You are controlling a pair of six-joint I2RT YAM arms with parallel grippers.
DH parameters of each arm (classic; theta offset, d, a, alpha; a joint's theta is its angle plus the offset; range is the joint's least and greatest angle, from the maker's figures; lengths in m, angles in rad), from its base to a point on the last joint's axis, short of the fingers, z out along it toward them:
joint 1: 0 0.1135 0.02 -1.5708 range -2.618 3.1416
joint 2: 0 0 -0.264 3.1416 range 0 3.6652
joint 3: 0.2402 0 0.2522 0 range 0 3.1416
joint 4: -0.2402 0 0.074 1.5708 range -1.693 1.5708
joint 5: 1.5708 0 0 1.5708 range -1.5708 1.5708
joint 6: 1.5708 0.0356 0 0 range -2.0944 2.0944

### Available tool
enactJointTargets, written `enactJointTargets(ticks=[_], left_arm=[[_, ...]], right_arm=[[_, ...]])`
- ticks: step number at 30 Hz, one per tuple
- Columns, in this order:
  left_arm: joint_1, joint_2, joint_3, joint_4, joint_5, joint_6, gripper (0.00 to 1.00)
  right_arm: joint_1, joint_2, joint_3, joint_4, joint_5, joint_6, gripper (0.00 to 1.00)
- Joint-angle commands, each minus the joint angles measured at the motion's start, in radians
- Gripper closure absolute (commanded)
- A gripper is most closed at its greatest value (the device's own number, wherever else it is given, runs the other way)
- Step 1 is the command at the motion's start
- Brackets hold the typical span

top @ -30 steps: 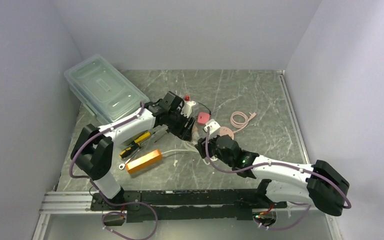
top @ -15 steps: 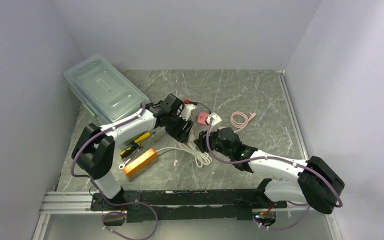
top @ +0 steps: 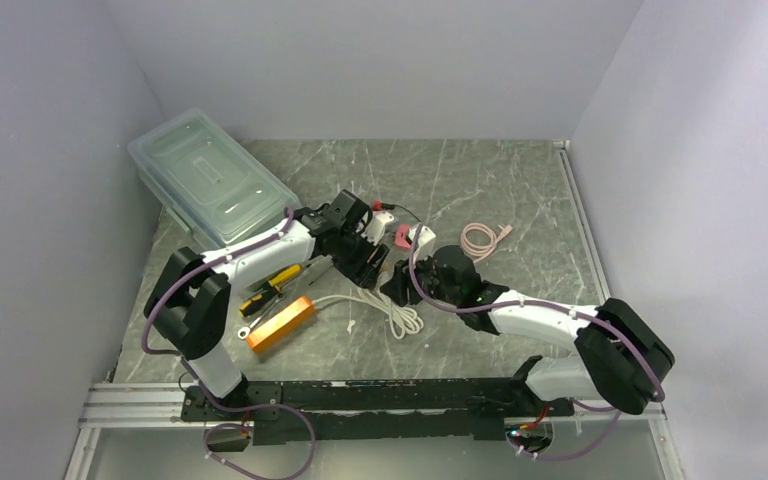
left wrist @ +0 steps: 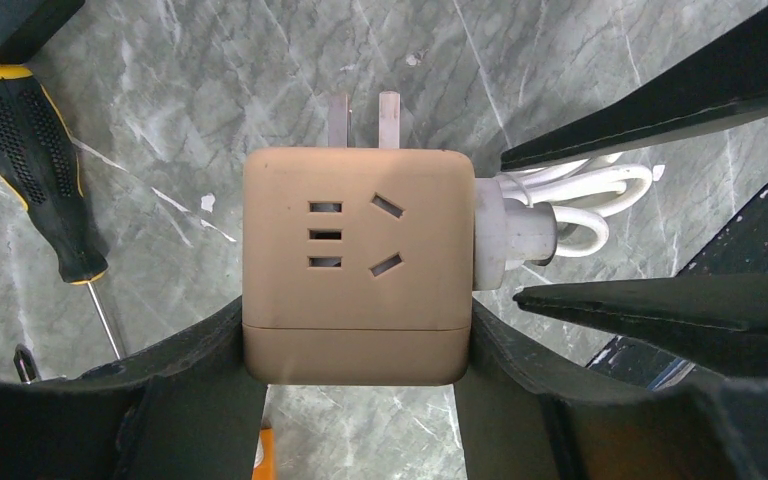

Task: Pull the plug off the socket
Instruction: Remove the plug from the socket.

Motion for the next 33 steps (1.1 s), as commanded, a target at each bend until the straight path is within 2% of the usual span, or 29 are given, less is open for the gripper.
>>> enactJointTargets(ticks=[1, 7, 12, 14, 18, 24, 28, 33], left_arm=[[-0.010, -0.013, 0.027, 0.028, 0.037, 0.006, 1.00], [-0.015, -0.020, 0.025, 0.031, 0.046, 0.006, 1.00], [-0.019, -0.029, 0.017, 0.045, 0.099, 0.052, 1.00], [-0.018, -0.033, 0.015, 0.046, 0.100, 0.053, 1.00], [-0.017, -0.042, 0.011, 0.053, 0.145, 0.057, 1.00], [-0.012, -0.053, 0.013, 0.049, 0.187, 0.073, 1.00], [0.008, -0.059, 0.022, 0.031, 0.223, 0.086, 1.00], [0.016, -0.062, 0.020, 0.031, 0.252, 0.094, 1.00]], right_arm=[[-0.009, 0.026, 0.054, 0.049, -0.030, 0.025, 0.54], [-0.009, 0.051, 0.074, 0.021, 0.046, 0.039, 0.71], [-0.012, 0.055, 0.082, -0.034, 0.187, 0.051, 0.90], [-0.022, 0.049, 0.071, -0.039, 0.244, 0.043, 1.00], [-0.064, 0.017, 0.040, -0.026, 0.226, 0.022, 1.00], [-0.169, 0.011, 0.011, 0.032, -0.035, -0.009, 1.00], [-0.259, 0.038, -0.016, 0.122, -0.255, 0.033, 1.00], [-0.266, 0.054, -0.013, 0.146, -0.303, 0.034, 1.00]])
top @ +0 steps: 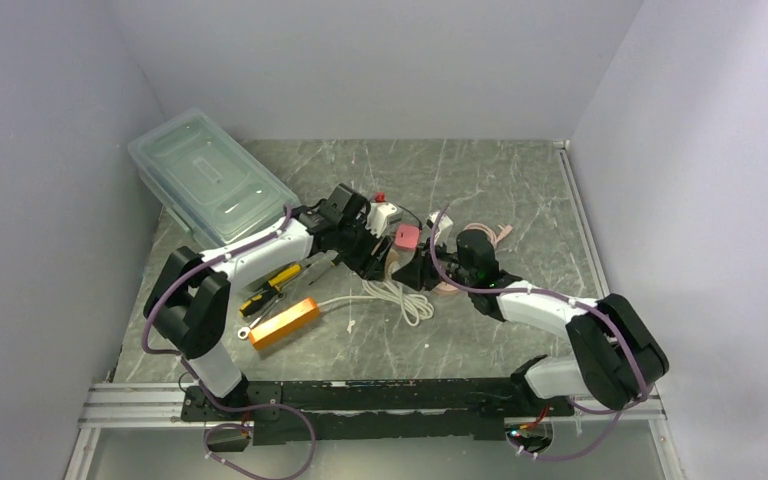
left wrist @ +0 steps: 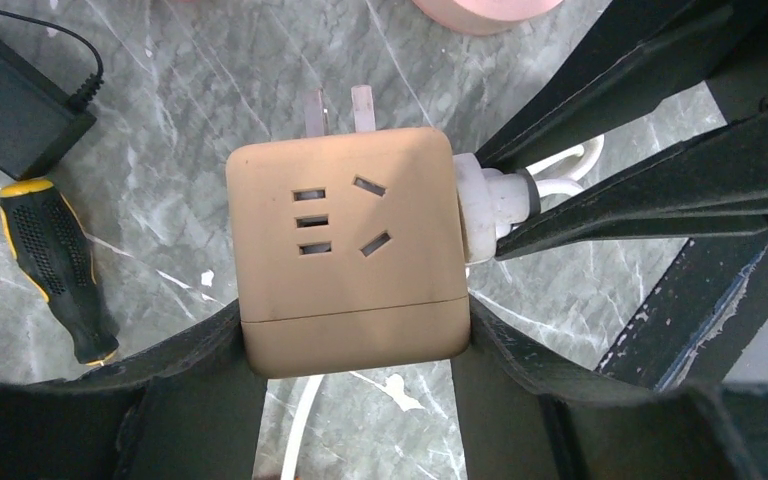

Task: Pull the plug off the socket
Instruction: Remove the plug from the socket.

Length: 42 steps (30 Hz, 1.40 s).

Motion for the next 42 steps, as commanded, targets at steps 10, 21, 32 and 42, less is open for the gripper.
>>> enactJointTargets(ticks=[10, 21, 32, 42], left_arm=[[0.011, -0.002, 0.022, -0.034, 0.048, -0.086, 1.00], [0.037, 0.004, 0.004, -0.010, 0.008, -0.137, 1.00], [0.029, -0.026, -0.004, -0.017, -0.053, -0.069, 1.00], [0.091, -0.022, -0.010, 0.017, 0.003, -0.138, 1.00]], right_arm=[[0.224, -0.173, -0.054, 0.047, 0.542, -0.095, 1.00], [0.492, -0.163, -0.025, 0.041, 0.904, -0.184, 1.00], [0.131, -0.229, -0.071, 0.068, 0.223, -0.028, 1.00], [0.494, -0.204, -0.004, -0.002, 0.769, -0.200, 1.00]])
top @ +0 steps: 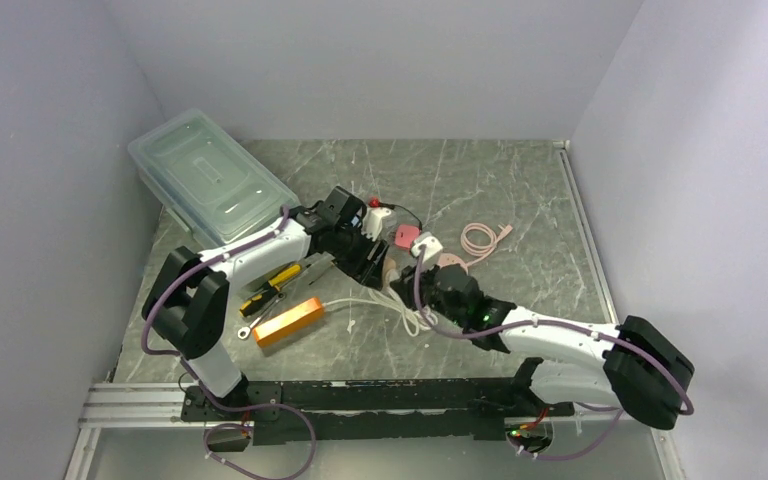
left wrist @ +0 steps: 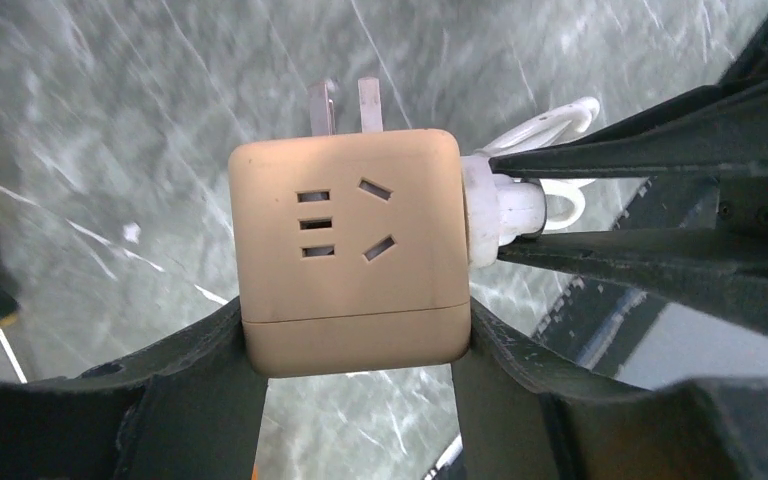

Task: Pull the plug off the socket
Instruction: Remove the plug from the socket.

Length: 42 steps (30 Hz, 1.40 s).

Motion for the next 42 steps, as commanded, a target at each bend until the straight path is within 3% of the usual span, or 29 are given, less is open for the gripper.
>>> enactJointTargets(ticks=[1, 4, 7, 9, 13, 15, 21, 26, 27, 29, 30, 32, 42], left_arm=[[0.080, -0.025, -0.001, 0.066, -0.053, -0.054, 1.00], [0.096, -0.034, -0.004, 0.067, -0.071, -0.065, 1.00], [0.097, -0.041, -0.009, 0.072, -0.059, -0.059, 1.00], [0.097, -0.041, -0.009, 0.070, -0.055, -0.050, 1.00], [0.082, -0.063, -0.022, 0.089, -0.034, -0.021, 1.00], [0.068, -0.075, -0.025, 0.088, -0.049, -0.006, 1.00], [0.065, -0.065, -0.016, 0.074, -0.071, -0.012, 1.00], [0.068, -0.050, 0.000, 0.051, -0.082, -0.021, 1.00], [0.068, -0.051, 0.003, 0.046, -0.080, -0.020, 1.00], [0.068, -0.056, 0.007, 0.039, -0.078, -0.020, 1.00], [0.068, -0.063, 0.007, 0.039, -0.082, -0.020, 1.00], [0.068, -0.068, 0.006, 0.033, -0.092, -0.020, 1.00], [0.068, -0.098, -0.008, 0.048, -0.044, -0.021, 1.00]], right_arm=[[0.232, -0.021, 0.064, 0.058, 0.335, -0.112, 1.00], [0.341, 0.000, 0.073, 0.085, 0.557, -0.172, 1.00], [0.343, 0.026, 0.089, 0.066, 0.566, -0.130, 1.00], [0.302, 0.017, 0.087, 0.050, 0.510, -0.093, 1.00], [0.065, -0.051, 0.043, 0.040, 0.166, 0.038, 1.00], [-0.002, -0.066, 0.035, 0.033, 0.077, 0.051, 1.00], [0.030, -0.064, 0.042, 0.036, 0.035, -0.036, 1.00], [0.168, -0.014, 0.115, -0.052, 0.196, -0.116, 1.00], [0.168, -0.002, 0.125, -0.068, 0.217, -0.101, 0.96], [0.167, 0.014, 0.140, -0.092, 0.240, -0.081, 0.67], [0.167, 0.018, 0.145, -0.101, 0.250, -0.079, 0.57], [0.159, 0.022, 0.144, -0.105, 0.247, -0.072, 0.46], [0.106, 0.142, 0.144, -0.072, 0.132, -0.026, 0.38]])
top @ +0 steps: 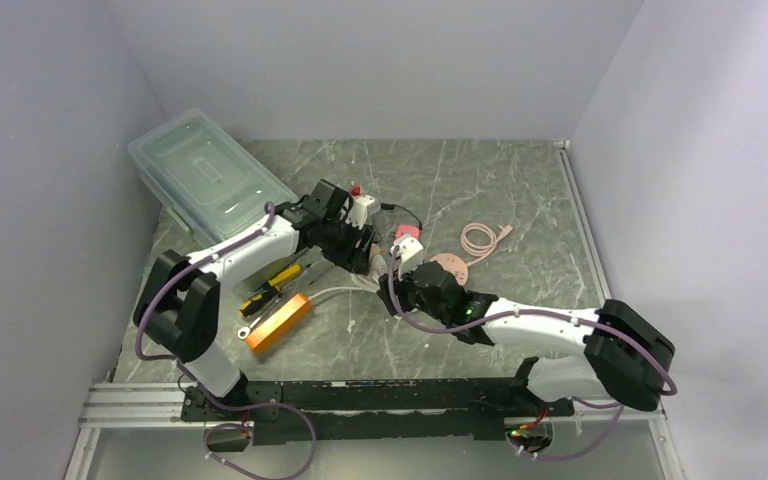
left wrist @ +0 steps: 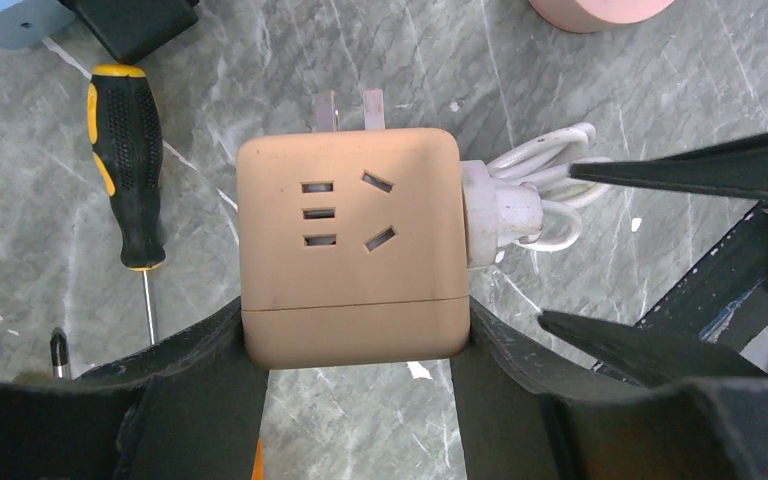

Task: Pull the plug off the socket
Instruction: Remove the plug from the socket.

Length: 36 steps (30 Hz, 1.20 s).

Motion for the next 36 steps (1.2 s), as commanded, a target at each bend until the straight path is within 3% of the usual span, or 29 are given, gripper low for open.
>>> enactJointTargets(ticks=[1, 11, 14, 17, 22, 25, 30, 36], left_arm=[[-0.003, -0.062, 0.012, 0.056, 0.073, -0.003, 1.00], [-0.003, -0.066, 0.016, 0.054, 0.162, -0.021, 1.00], [-0.001, -0.085, 0.005, 0.071, 0.149, -0.032, 1.00], [0.005, -0.106, -0.011, 0.092, 0.088, -0.032, 1.00], [-0.016, -0.082, -0.014, 0.055, -0.190, 0.006, 1.00], [-0.026, -0.046, -0.001, 0.036, -0.286, 0.020, 1.00], [-0.026, -0.027, 0.002, 0.025, -0.363, 0.036, 1.00], [-0.026, -0.024, 0.004, 0.022, -0.360, 0.036, 1.00]], right_arm=[[-0.038, 0.050, 0.029, 0.063, -0.062, 0.032, 0.38], [-0.071, 0.177, 0.053, 0.236, -0.041, 0.018, 0.48], [-0.071, 0.200, 0.058, 0.251, -0.039, 0.027, 0.66], [-0.071, 0.165, 0.037, 0.261, -0.061, 0.036, 1.00], [-0.056, 0.054, 0.029, 0.238, -0.131, 0.047, 1.00], [-0.037, -0.008, 0.018, 0.237, -0.145, 0.028, 1.00], [-0.026, -0.101, -0.016, 0.236, -0.147, 0.002, 1.00], [-0.023, -0.165, -0.049, 0.245, -0.173, -0.011, 1.00]])
